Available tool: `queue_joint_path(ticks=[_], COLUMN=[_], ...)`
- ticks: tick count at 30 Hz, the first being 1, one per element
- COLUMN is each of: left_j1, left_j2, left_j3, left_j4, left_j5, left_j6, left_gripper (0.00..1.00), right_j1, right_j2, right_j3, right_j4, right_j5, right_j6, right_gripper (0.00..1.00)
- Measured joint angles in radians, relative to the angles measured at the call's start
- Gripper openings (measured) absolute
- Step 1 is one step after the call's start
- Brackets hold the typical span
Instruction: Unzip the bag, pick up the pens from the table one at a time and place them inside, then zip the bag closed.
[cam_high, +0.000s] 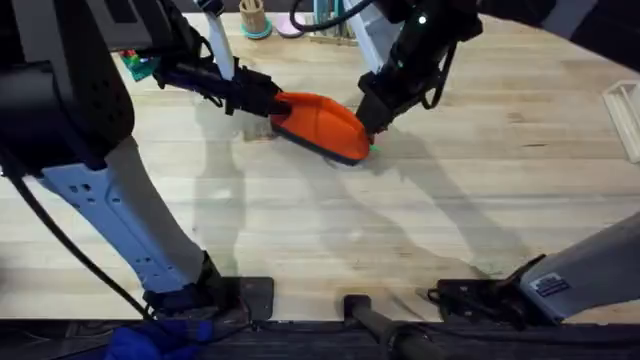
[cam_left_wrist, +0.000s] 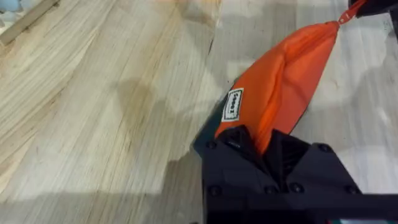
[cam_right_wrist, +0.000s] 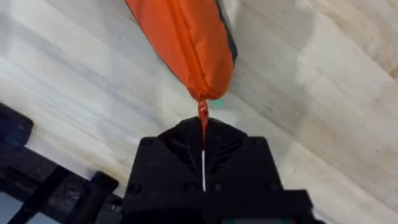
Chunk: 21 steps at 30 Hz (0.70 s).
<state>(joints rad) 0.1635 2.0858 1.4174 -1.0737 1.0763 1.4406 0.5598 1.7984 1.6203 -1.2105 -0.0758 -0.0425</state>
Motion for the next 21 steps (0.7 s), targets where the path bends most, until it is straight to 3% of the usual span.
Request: queue_joint_path(ticks=[13,21], left_j1=[0.0,0.0], left_j2=[0.0,0.0], left_j3=[0.0,0.0], left_j4=[-0.008,-0.008], left_j5=[0.001,0.0], left_j6=[0.0,0.0], left_gripper=[0.039,0.039], right_j1=[-0.055,-0.093], right_j2=[0.0,0.0], right_j3=[-0.003,-0.111], right_j4=[-0.023,0.026], right_j5=[-0.039,-0.065], right_j6=[0.013,0.024], right_gripper=[0.035,0.035])
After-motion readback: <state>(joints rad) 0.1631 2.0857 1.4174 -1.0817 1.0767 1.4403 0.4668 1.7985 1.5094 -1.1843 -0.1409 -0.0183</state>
